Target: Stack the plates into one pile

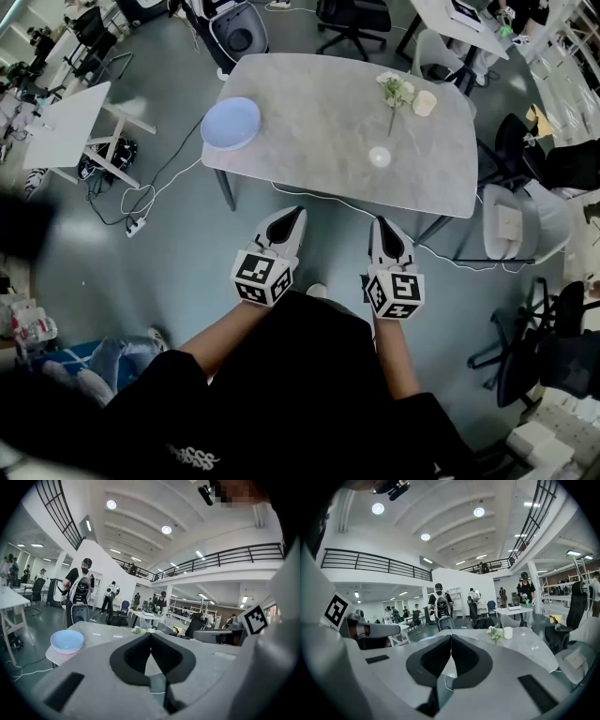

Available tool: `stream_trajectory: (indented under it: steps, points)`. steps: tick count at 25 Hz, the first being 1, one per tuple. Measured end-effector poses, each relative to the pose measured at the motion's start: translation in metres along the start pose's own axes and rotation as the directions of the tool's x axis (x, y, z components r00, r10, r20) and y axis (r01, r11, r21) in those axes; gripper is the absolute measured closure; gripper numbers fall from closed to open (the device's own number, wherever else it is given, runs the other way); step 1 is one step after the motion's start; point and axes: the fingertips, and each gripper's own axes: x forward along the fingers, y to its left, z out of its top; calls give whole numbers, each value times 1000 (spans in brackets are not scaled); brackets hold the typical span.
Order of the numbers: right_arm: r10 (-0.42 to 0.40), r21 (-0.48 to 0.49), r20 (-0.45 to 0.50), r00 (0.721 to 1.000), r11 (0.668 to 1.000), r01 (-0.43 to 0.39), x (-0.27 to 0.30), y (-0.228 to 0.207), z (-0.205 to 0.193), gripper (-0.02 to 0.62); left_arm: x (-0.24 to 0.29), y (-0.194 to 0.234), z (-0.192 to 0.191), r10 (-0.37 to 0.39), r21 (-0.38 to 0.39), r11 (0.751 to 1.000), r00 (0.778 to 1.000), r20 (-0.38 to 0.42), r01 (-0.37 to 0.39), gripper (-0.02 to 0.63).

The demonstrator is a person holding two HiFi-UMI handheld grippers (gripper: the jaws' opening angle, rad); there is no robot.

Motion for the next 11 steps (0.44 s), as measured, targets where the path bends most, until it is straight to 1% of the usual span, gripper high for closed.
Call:
stream_trajectory:
  steps: [7,11]
  points:
    - [43,-3,0,999,999,-43,8,25,0,581,-3,15,0,20,10,1000,1000,-5,-20,589]
    - [60,-20,-5,998,998,-60,12,33,-1,581,-1,23,1,31,11,999,1000,-3,-31,589]
